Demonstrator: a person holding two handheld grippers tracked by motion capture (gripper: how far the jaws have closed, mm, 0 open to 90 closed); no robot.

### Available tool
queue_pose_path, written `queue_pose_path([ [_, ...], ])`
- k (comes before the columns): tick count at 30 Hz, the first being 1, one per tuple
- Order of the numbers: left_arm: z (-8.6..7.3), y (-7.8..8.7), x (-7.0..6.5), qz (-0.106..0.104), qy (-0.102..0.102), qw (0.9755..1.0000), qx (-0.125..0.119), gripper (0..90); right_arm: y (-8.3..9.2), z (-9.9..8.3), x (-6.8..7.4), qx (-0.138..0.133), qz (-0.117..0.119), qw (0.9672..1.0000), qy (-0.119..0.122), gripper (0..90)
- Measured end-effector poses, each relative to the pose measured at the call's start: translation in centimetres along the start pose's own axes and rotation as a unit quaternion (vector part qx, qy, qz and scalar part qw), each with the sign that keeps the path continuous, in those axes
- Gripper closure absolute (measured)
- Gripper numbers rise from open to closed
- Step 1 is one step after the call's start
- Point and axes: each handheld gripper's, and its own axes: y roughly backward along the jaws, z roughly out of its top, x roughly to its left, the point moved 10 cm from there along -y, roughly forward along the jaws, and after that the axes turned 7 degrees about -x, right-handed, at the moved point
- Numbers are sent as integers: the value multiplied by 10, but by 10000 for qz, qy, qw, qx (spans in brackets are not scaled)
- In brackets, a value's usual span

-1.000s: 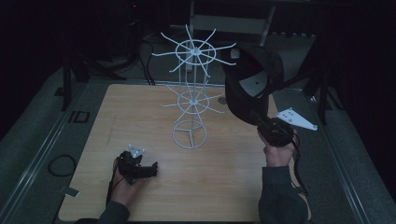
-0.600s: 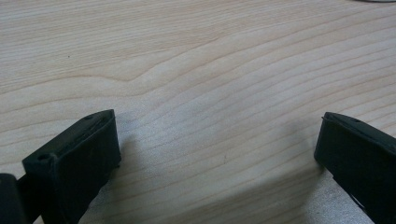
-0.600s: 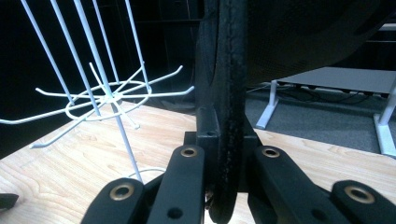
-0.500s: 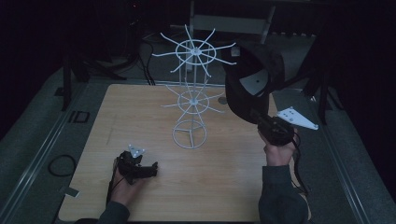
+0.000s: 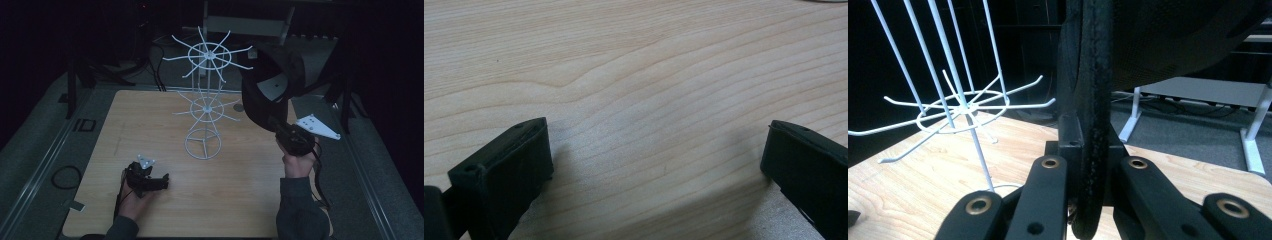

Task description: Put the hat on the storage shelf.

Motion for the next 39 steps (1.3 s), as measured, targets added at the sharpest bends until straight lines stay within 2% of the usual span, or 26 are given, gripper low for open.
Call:
queue_pose_path([
  [18,0,0,0,0,-1,10000,1,1,1,0,7,-45,85,9997,233,866],
  [32,0,0,0,1,-1,10000,2,1,-1,-6,16,37,209,9987,460,866],
  [39,0,0,0,0,-2,10000,0,1,-3,-13,17,153,282,9984,458,865],
])
